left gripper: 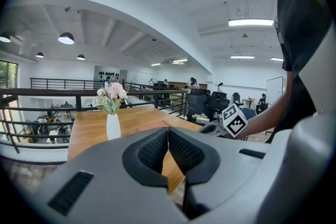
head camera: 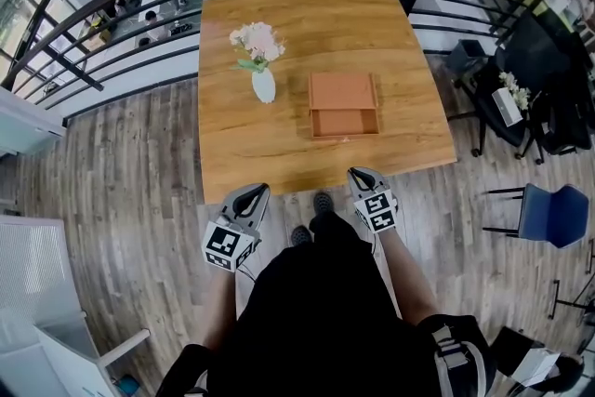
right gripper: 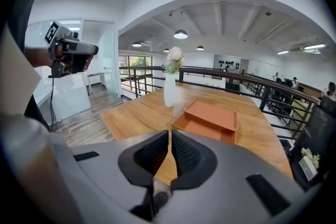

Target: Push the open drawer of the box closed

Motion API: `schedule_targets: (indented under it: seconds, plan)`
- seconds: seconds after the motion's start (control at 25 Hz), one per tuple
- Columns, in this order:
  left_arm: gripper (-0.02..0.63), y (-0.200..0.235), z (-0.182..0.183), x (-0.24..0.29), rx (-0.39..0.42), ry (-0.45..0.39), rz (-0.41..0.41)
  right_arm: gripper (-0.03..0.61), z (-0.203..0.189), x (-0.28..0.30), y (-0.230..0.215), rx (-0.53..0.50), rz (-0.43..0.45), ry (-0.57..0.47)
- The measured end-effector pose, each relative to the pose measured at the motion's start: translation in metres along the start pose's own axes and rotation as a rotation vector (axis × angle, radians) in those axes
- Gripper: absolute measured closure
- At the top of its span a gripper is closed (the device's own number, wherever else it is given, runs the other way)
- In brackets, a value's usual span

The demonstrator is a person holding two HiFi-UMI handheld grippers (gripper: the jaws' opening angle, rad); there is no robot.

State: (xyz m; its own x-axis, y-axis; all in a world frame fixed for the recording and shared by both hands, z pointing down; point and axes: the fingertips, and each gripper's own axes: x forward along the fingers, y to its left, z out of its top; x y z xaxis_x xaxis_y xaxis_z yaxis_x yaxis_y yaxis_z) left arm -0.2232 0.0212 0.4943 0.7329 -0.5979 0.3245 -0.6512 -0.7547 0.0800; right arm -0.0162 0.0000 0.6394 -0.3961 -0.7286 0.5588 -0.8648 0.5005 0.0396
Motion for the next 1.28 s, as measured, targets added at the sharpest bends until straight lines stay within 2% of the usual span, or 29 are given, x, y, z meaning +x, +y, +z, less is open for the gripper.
schedule_targets:
  seconds: [0.24,0.8,0.96,1.28]
  plan:
    - [0.591,0.011,0.023,0.031,0.02,0.01,0.013,0.529,-0.019,0.034,-0.027,0.051,0.054,0.064]
    - [0.591,0.036,0.039,0.11,0.035,0.093,0.059,0.51,-0.066,0.112,-0.085,0.194,0.181,0.211]
    - [0.591,0.044,0.038,0.123,0.028,0.108,0.086,0.494,-0.079,0.134,-0.091,0.301,0.245,0.24]
    - [0.591,0.053,0.034,0.147,0.015,0.116,0.139,0.485,-0.093,0.17,-0.109,0.469,0.282,0.268]
